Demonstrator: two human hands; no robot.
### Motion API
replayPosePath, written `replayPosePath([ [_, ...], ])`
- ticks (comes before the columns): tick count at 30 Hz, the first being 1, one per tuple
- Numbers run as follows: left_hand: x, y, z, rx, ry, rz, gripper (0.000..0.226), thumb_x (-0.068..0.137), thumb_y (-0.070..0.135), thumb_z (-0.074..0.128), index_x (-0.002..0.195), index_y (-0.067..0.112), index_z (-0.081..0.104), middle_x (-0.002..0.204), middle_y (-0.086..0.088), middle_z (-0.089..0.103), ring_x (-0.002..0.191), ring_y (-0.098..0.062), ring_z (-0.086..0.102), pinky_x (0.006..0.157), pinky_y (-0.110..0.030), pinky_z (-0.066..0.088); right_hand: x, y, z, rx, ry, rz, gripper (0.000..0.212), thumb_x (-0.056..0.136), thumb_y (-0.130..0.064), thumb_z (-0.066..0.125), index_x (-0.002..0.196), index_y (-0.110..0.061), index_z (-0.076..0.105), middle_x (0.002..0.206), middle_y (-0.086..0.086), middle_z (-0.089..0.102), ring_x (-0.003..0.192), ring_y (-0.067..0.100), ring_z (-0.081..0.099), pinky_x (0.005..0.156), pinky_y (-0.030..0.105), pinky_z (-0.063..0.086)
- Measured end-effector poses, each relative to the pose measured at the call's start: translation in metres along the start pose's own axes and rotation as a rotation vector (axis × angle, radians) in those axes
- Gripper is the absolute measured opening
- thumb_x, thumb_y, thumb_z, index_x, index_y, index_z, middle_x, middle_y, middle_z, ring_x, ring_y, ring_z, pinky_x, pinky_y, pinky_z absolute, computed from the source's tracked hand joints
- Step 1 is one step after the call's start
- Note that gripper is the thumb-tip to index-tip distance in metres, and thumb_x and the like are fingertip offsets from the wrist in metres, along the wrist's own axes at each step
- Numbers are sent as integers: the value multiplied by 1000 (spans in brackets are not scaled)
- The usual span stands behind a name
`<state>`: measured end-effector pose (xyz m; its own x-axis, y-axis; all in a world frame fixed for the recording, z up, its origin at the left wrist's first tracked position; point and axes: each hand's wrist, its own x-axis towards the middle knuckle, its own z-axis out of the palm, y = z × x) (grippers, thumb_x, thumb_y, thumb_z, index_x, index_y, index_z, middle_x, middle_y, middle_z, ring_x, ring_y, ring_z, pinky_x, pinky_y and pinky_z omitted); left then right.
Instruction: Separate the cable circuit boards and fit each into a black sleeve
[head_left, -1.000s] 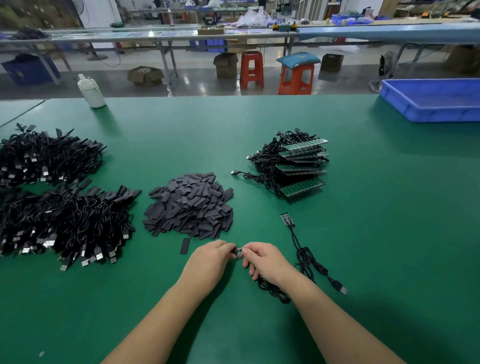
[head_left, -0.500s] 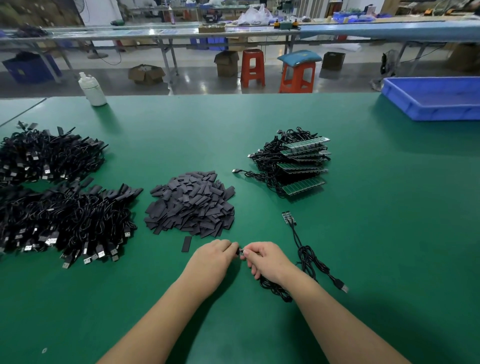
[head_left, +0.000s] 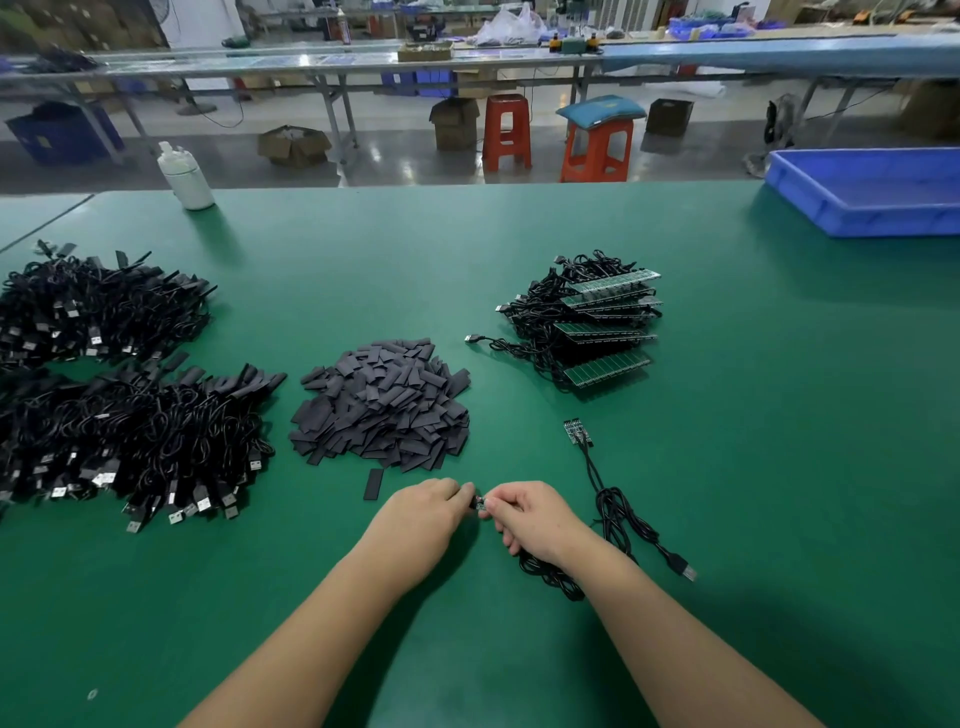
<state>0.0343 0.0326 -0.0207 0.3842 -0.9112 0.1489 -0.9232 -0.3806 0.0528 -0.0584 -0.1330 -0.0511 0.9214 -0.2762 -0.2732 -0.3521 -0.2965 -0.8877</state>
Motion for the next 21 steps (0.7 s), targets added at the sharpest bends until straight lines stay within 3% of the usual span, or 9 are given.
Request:
replayPosePath([
  [6, -6, -3, -8, -129, 63, -18, 45, 66, 1, 85, 108, 9, 73, 84, 1, 70, 66, -19, 66, 51, -22, 50, 0, 1, -2, -5, -12, -7, 27, 100, -30, 52, 80, -27, 69, 62, -8, 60, 54, 7, 58, 58, 21, 50],
  [11, -1, 3, -10, -143, 67, 0, 29, 72, 14, 85, 99, 14, 74, 77, 1, 67, 61, -21, 65, 47, -22, 48, -1, 1, 0, -29, -4, -15, 26, 100, -29, 52, 79, -29, 69, 63, -8, 60, 54, 6, 58, 58, 21, 51],
  [21, 0, 3, -7, -182, 46, 24, 25, 78, 10, 79, 102, 14, 73, 83, 0, 69, 68, -22, 66, 52, -25, 52, 0, 4, 0, -23, -16, -24, 28, 99, -29, 53, 76, -32, 70, 62, -10, 64, 54, 5, 59, 59, 20, 50],
])
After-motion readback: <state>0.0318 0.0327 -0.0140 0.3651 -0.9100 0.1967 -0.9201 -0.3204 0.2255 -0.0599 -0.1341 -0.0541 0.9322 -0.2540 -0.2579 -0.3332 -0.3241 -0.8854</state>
